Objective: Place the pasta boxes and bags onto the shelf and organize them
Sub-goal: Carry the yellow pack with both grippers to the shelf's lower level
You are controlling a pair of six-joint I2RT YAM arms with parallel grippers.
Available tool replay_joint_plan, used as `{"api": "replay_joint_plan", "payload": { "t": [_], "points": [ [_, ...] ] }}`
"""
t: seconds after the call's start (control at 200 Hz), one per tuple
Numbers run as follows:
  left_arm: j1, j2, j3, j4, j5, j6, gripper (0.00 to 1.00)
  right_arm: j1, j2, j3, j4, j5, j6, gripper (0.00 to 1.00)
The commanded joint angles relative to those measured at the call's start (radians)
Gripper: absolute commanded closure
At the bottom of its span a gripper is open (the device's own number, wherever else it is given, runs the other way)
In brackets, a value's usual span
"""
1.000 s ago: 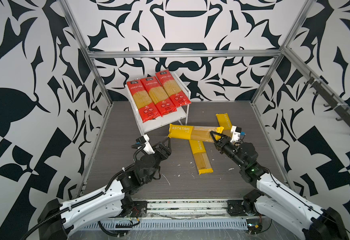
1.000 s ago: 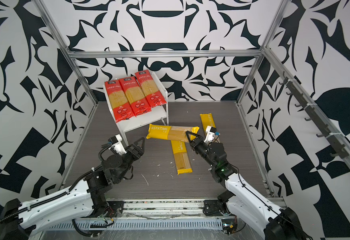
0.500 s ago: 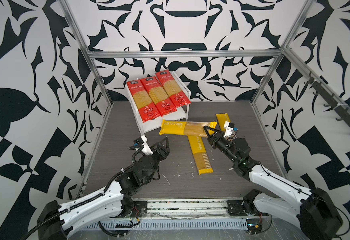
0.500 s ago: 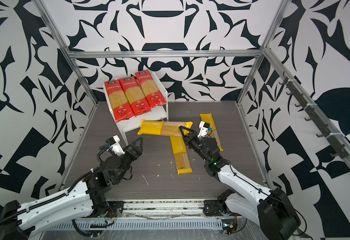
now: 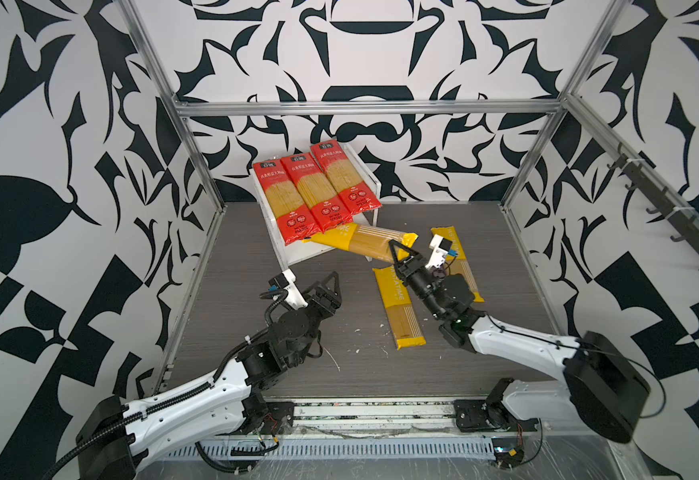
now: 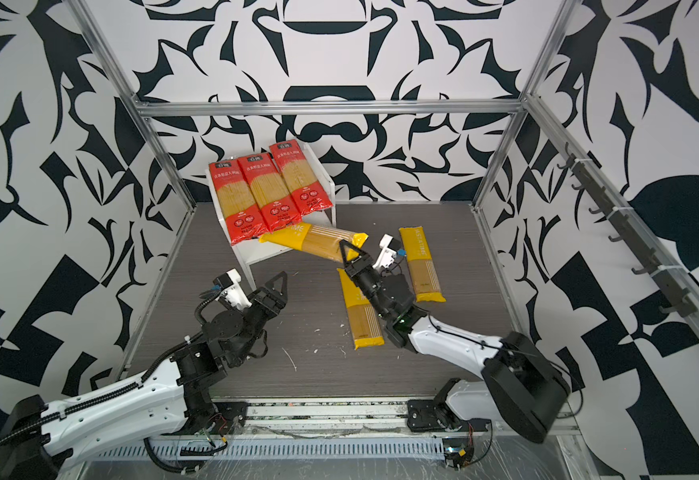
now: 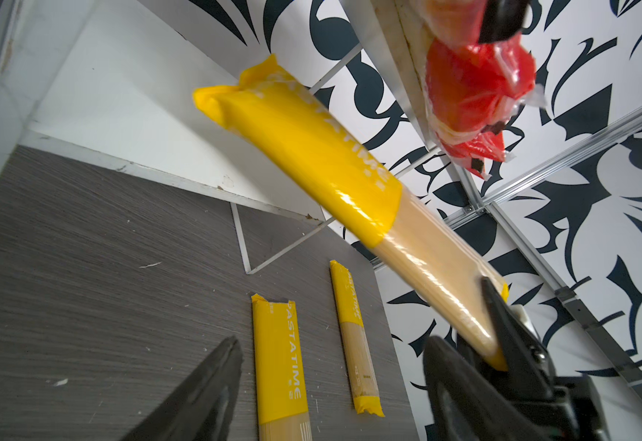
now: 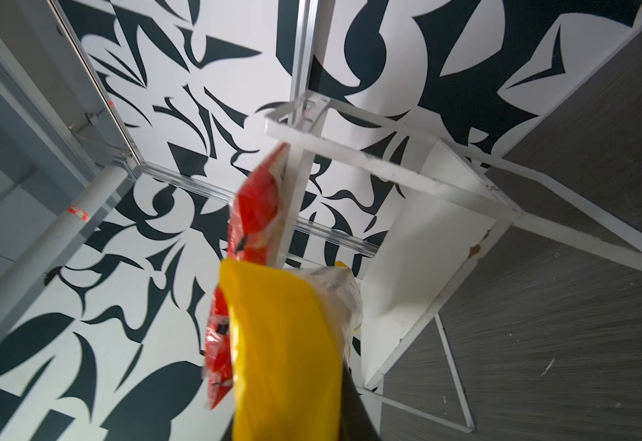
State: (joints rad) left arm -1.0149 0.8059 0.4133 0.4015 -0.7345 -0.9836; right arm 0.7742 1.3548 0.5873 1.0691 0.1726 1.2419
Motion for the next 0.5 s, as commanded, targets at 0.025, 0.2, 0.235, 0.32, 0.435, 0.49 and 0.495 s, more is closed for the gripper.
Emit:
{"api": "replay_joint_plan", "payload": {
  "t": [0.025,0.2,0.235,0.32,0.435,0.49,0.495],
  "points": [
    [-0.001,0.025,-0.047,0.115,-0.026,-0.04,0.17,0.079,0.119,0.112,0.361,0.208,-0.079,1.0],
    [0.005,0.078,-0.065,0.186,-0.058,-0.065,0.05,0.173,0.257,0.141,0.355,0.321,-0.1,1.0],
    [0.016,0.093,-0.065,0.199,-0.054,-0.076,0.02,0.182,0.275,0.143,0.348,0.325,-0.088,1.0],
    [0.072,0.13,-0.062,0.224,-0.007,-0.114,0.0,0.201,0.313,0.133,0.324,0.329,-0.02,1.0],
    [0.156,0.202,-0.063,0.316,0.073,-0.151,0.01,0.219,0.365,0.102,0.357,0.332,0.061,1.0],
    [0.19,0.244,-0.059,0.359,0.104,-0.164,0.01,0.228,0.372,0.09,0.358,0.332,0.077,0.99],
    [0.192,0.248,-0.057,0.363,0.107,-0.165,0.01,0.228,0.372,0.09,0.358,0.332,0.077,0.99]
  ]
}}
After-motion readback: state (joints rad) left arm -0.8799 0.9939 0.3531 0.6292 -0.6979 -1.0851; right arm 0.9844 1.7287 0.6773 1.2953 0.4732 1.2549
